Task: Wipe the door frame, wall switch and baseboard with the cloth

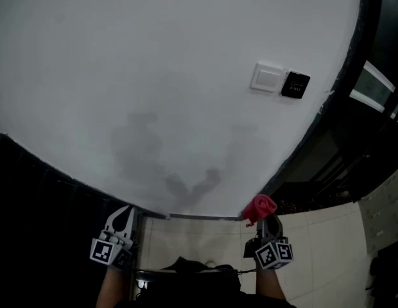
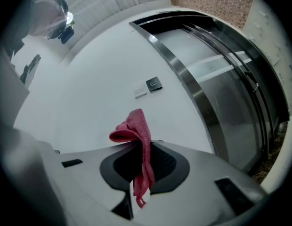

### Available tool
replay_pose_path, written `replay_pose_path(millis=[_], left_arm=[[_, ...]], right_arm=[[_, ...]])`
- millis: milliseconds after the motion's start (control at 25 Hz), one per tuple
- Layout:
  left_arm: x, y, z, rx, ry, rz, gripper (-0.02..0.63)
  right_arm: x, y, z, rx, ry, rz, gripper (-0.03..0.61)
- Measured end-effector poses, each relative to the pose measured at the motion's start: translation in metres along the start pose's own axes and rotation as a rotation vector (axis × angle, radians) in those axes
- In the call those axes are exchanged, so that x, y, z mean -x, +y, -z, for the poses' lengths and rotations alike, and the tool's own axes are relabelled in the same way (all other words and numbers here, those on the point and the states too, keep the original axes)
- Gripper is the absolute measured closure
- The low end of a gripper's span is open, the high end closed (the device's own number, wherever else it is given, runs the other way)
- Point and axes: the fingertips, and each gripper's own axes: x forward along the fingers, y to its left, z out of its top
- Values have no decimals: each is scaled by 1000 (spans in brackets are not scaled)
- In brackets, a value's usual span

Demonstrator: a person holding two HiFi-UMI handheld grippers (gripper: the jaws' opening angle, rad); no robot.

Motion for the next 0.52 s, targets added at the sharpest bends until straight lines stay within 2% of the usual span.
replay_pose_path(millis=[200, 320, 520], left_arm=[[-12, -3, -8, -1, -30, -9, 623], [0, 1, 1, 25, -61, -11, 623], [14, -4, 11, 54, -60, 10, 623]], right_arm=[[-7, -9, -16, 16, -24, -3, 541], [-5, -7, -15, 33, -51, 1, 541], [2, 7, -17, 23, -73, -3, 541]])
